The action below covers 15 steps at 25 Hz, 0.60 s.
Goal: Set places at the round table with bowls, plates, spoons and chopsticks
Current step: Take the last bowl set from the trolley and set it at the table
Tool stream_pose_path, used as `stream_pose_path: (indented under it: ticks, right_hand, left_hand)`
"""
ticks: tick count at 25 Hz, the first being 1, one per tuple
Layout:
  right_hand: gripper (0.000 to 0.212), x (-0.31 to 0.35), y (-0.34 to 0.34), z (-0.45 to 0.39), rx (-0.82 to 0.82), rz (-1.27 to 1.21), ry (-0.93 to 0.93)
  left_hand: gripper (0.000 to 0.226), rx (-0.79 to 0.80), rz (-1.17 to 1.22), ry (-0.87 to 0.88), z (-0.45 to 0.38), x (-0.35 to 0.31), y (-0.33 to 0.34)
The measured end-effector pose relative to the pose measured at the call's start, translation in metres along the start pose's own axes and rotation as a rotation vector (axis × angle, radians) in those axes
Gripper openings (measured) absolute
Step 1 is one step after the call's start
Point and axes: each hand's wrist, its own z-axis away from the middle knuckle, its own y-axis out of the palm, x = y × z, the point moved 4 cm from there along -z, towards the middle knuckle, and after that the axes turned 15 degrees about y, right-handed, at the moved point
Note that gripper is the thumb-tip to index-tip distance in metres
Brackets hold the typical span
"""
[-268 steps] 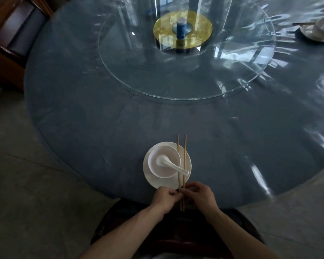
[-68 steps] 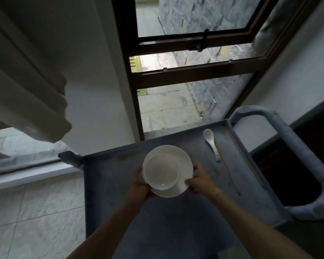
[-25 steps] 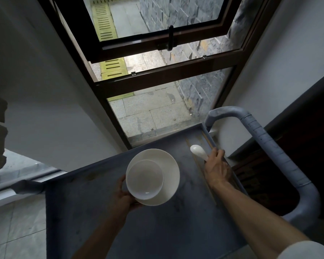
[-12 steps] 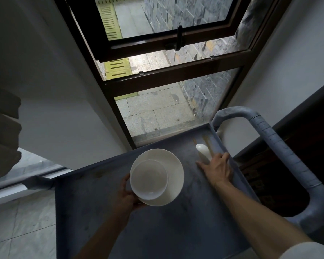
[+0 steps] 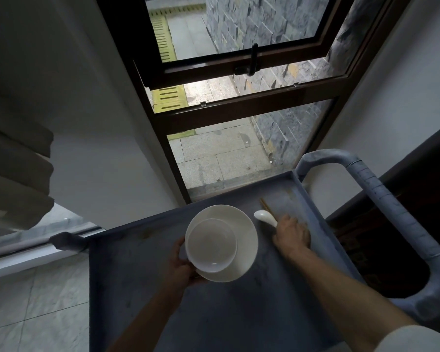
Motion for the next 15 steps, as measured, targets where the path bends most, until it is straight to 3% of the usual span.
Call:
stream_pose_path:
  ticks: [5,9,11,13,15]
  right_hand:
    - [0.022,-0.007,0.006,0.016,-0.097,0.068,-0.093]
    - [0.021,-0.024,0.002,0.027,-0.153,-0.011,-0.012]
    - [0.023,-0.033,0.0,0.038,-0.119,-0.322,0.051]
    - [0.03,-0.044,0.0,0.052,-0.014,-0.791,0.155]
    - [0.033,-0.055,0.002,0.071,0.064,-1.05,0.286]
  left_hand:
    - [0.078,0.022,-0.003,0.002,0.007,0.003,-0.008]
    - [0.077,0.086,-0.028,-0.003,0.005,0.003,-0.008]
    - [0.075,0.155,-0.039,0.01,0.004,0.001,-0.002]
    - [0.074,0.238,-0.068,0.028,0.002,-0.001,0.008]
    - [0.072,0.307,-0.087,0.041,0.004,-0.003,0.023]
